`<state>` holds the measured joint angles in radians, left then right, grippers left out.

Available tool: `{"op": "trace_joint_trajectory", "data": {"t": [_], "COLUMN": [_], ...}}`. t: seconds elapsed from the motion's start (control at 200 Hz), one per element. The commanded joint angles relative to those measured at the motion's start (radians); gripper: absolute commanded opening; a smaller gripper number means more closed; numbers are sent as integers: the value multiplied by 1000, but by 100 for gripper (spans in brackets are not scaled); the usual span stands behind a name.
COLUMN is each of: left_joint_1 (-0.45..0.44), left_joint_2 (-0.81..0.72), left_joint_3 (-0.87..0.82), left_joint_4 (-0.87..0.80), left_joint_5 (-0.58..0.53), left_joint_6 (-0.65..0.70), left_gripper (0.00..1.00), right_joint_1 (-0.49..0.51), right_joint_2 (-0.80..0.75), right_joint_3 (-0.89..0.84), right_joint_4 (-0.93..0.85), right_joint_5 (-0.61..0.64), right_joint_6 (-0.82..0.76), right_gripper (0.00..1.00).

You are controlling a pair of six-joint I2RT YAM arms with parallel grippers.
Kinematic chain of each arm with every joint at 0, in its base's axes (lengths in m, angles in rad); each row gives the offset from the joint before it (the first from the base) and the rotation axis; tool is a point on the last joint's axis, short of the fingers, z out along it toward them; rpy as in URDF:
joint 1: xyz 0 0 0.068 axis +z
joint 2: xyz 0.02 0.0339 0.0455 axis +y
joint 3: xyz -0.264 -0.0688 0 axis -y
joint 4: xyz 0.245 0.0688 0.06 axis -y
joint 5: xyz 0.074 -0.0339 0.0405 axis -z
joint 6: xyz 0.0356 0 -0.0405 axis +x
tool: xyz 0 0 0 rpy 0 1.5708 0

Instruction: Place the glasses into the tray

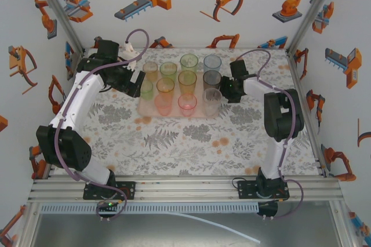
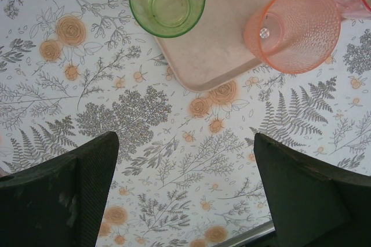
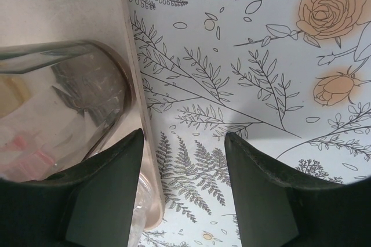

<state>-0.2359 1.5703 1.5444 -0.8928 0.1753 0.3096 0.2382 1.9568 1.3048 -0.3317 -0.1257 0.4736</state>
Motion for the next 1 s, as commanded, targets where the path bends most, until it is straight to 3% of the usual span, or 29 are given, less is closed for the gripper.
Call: {"op": "trace_joint_trajectory", "data": {"t": [0.0, 0.996], "left_joint_1": [1, 1], "left_joint_2": [3, 8], "left_joint_3": [-7, -14], "left_joint_4": [5, 7], "left_joint_5": [-4, -3], "left_joint_6": [-2, -3], "left_gripper": [90, 90], "right_joint_1": [6, 25], "right_joint_2": [62, 110], "right_joint_3": [-4, 40], "right_joint_4": [-38, -125], "right_joint_5": [4, 78], "right_joint_6": [-10, -48], "right_gripper": [55, 57]}}
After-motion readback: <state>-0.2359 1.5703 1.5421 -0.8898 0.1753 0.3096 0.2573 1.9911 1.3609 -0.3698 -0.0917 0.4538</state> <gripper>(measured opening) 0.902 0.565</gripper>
